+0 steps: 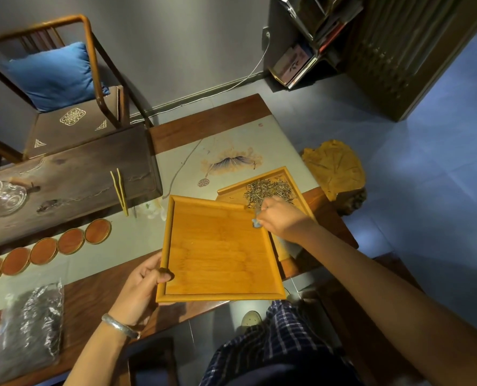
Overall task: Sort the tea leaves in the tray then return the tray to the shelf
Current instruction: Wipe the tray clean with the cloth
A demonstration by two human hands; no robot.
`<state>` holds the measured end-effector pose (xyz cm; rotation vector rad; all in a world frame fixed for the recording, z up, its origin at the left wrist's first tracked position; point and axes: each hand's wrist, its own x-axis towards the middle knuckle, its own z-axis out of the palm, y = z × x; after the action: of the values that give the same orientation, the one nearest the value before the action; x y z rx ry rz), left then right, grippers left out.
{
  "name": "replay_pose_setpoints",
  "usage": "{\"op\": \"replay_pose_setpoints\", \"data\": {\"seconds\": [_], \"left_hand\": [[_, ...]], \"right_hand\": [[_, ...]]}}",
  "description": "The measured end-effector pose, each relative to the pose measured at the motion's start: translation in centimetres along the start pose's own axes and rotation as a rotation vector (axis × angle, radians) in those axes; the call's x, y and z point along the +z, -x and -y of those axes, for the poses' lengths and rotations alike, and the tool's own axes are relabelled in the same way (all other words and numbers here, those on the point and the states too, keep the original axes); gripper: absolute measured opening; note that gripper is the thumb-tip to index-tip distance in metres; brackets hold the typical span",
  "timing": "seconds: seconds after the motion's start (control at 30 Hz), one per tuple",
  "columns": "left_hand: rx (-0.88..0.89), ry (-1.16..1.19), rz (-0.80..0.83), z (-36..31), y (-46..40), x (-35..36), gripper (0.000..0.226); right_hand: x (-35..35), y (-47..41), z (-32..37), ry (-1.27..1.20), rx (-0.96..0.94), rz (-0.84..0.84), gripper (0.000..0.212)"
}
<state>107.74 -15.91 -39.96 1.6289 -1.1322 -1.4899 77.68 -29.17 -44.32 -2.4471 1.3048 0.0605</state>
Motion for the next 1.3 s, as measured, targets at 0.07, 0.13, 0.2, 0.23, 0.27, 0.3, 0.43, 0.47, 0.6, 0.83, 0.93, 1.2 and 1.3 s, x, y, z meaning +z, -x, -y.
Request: {"op": "replay_pose_setpoints", "data": {"seconds": [0.07, 0.13, 0.2, 0.23, 0.27, 0.3, 0.43, 0.47, 0.6, 0.83, 0.93, 1.2, 1.3], "left_hand": [[0.007, 0.019, 0.003, 0.2, 0.4, -0.2, 0.046], [0.013, 0.032, -0.014, 0.3, 0.5, -0.4, 0.049], [0.016, 0.037, -0.046, 0.2, 0.5, -0.6, 0.043], [0.016, 0.030, -0.054, 0.1, 0.4, -0.7, 0.041], [0.013, 0.015, -0.060, 0.1, 0.2, -0.9, 0.043], [0.010, 0.002, -0.067, 0.0, 0.1, -1.0, 0.046], [-0.012, 0.026, -0.095, 0.0, -0.1, -1.1, 0.044], [-0.021, 0.055, -0.086, 0.1, -0.1, -1.1, 0.043], [-0.012, 0.073, -0.064, -0.2, -0.2, -0.9, 0.040], [0.036, 0.058, -0.009, -0.2, 0.5, -0.7, 0.052], [0.038, 0.057, -0.019, 0.2, 0.7, -0.8, 0.052], [0.022, 0.203, -0.129, 1.4, 2.6, -2.6, 0.052], [0.017, 0.349, -0.194, 1.8, 3.3, -3.3, 0.048]], "right_hand": [[-0.1, -0.3, -0.4, -0.119, 0.056, -0.065, 0.028], [-0.3, -0.1, -0.8, -0.246, 0.070, -0.159, 0.025], [-0.5, 0.4, -0.9, -0.345, 0.040, -0.218, 0.023], [-0.6, 0.7, -0.7, -0.382, 0.022, -0.230, 0.024], [-0.6, 1.1, -0.5, -0.416, 0.014, -0.241, 0.024], [-0.6, 1.5, -0.2, -0.451, 0.020, -0.249, 0.022], [-0.7, 3.8, 1.5, -0.642, 0.043, -0.194, 0.019], [-0.6, 4.3, 1.9, -0.651, 0.010, -0.158, 0.019], [0.4, 4.9, 2.6, -0.456, -0.035, -0.040, 0.017], [1.5, 2.2, 1.5, -0.365, -0.010, -0.232, 0.015], [1.7, 0.3, 1.0, -0.425, 0.067, -0.228, 0.021], [0.6, -4.1, 1.8, -0.642, 0.167, -0.368, 0.019], [-1.0, -6.0, 1.9, -0.874, 0.248, -0.438, 0.017]]}}
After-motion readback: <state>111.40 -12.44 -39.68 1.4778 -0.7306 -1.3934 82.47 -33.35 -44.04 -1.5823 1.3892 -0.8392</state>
